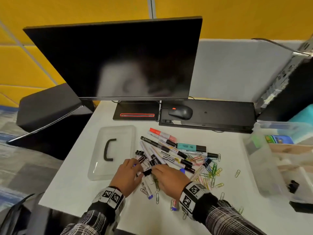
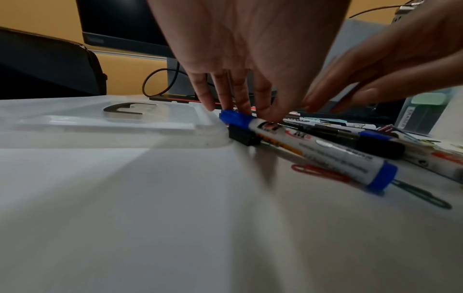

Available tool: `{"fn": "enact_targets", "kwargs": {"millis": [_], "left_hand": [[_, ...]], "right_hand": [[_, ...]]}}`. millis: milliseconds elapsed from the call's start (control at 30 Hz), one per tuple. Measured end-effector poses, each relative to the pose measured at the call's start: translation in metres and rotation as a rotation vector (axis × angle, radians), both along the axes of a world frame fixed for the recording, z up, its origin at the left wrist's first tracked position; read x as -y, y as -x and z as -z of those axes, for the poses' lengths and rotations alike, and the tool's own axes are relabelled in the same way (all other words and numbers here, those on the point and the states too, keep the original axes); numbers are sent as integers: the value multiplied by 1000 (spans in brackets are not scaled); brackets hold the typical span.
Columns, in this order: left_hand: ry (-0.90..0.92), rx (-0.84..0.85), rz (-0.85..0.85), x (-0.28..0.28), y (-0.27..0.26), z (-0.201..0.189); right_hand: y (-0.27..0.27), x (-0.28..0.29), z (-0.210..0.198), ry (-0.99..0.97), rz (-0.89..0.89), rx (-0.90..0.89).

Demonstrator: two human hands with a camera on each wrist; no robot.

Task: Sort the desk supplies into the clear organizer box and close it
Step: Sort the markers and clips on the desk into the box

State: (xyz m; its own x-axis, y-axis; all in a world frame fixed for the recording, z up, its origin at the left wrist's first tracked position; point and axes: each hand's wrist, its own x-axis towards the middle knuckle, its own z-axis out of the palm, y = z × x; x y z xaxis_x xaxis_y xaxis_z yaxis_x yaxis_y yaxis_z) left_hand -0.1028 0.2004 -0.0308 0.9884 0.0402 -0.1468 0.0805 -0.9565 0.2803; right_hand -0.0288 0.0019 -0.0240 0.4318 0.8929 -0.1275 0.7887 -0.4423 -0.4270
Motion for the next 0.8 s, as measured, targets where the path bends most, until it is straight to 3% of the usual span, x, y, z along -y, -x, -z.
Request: {"fn": "enact_targets", "kwargs": {"millis": [167, 367, 500, 800], "left_hand": [[8, -24, 58, -12, 2, -2], [146, -60, 9, -31, -9, -7], [193, -71, 4, -41, -20, -9], [93, -159, 185, -41, -32, -13]], "right_hand": [[3, -34, 16, 93, -16, 107], [-6, -30, 29, 139, 80, 213], [-9, -21, 18, 136, 170, 210], [-24, 2, 2, -165, 533, -260]]}}
